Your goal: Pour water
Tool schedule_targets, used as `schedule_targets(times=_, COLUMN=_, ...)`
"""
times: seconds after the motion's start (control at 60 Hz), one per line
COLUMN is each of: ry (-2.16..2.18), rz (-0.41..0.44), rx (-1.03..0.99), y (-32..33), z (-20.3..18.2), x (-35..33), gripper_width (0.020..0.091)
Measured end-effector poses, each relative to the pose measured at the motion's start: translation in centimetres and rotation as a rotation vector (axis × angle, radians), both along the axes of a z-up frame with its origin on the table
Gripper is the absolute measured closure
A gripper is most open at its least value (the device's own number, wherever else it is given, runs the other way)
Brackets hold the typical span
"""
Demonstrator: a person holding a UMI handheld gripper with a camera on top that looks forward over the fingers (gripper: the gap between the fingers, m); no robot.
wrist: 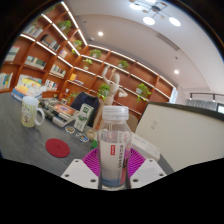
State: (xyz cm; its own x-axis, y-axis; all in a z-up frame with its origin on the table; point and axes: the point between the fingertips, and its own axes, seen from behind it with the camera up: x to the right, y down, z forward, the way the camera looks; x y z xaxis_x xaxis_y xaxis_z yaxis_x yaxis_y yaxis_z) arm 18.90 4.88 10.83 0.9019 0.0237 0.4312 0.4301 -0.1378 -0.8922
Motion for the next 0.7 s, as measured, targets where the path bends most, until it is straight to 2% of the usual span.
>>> schedule_targets(times=0.283, ry=-0.857, rz=0.187, rx=0.025, y=6.0, z=2.4, x=-13.0, gripper_width=0.0763)
schedule_targets(times=0.417, ry=-1.184, rz=0.225, rx=0.084, y=8.5, z=4.1, x=-17.5, gripper_width=0.0763)
schedule_targets(times=0.7, ry=-1.708, rz=0.292, rx=0.265, y=9.1, z=6.2, x=-25.2, gripper_width=0.0764)
